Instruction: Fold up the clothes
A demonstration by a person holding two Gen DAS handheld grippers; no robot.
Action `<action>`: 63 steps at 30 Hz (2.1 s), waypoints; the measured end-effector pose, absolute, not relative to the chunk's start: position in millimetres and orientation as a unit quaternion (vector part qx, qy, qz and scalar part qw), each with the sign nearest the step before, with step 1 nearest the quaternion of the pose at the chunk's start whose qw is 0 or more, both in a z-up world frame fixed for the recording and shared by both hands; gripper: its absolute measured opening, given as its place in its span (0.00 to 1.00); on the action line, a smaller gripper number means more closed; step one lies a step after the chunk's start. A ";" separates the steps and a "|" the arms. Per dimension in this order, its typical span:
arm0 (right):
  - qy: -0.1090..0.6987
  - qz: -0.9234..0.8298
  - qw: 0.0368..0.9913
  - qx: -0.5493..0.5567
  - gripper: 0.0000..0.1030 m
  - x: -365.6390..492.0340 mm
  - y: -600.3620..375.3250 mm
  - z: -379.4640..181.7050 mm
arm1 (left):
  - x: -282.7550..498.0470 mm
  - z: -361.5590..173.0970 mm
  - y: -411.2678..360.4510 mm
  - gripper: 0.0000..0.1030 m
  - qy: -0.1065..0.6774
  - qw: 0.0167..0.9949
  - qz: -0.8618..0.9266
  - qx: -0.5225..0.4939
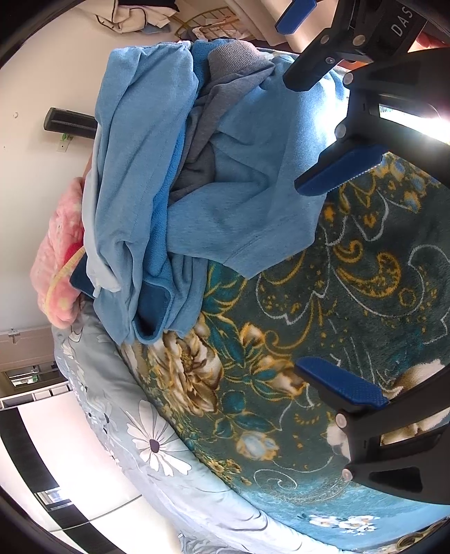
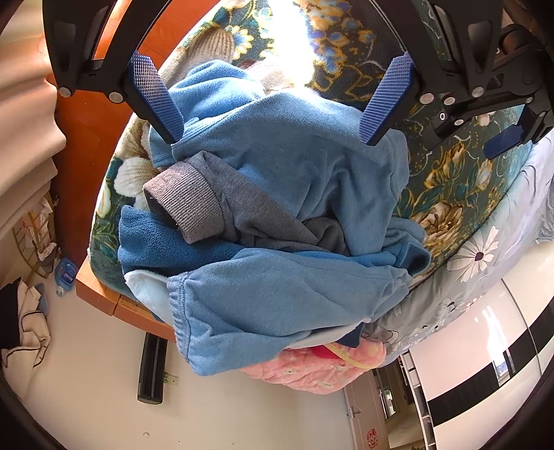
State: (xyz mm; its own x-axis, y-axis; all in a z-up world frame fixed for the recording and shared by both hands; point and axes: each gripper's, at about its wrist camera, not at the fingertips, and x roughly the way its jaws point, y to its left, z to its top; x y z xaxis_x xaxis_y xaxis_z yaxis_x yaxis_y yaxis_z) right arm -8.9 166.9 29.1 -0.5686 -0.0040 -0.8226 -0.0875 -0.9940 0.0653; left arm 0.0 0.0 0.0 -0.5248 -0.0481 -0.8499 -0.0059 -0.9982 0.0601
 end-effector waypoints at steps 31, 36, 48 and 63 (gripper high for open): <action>0.046 0.885 0.018 -0.464 1.00 -9.4 154.8 27.6 | -6.4 -5.5 -11.1 0.92 -0.022 0.002 -0.871 0.490; 0.045 0.884 0.018 -0.465 1.00 -10.1 153.5 28.4 | -5.4 -6.1 -10.7 0.92 -0.018 0.000 -0.870 0.492; 0.046 0.885 0.020 -0.464 1.00 -6.9 154.7 28.1 | -4.1 -5.7 -12.4 0.92 -0.011 -0.005 -0.870 0.493; 0.037 0.889 0.018 -0.456 1.00 -9.7 158.0 41.2 | -11.2 3.9 -13.4 0.92 0.002 -0.018 -0.867 0.497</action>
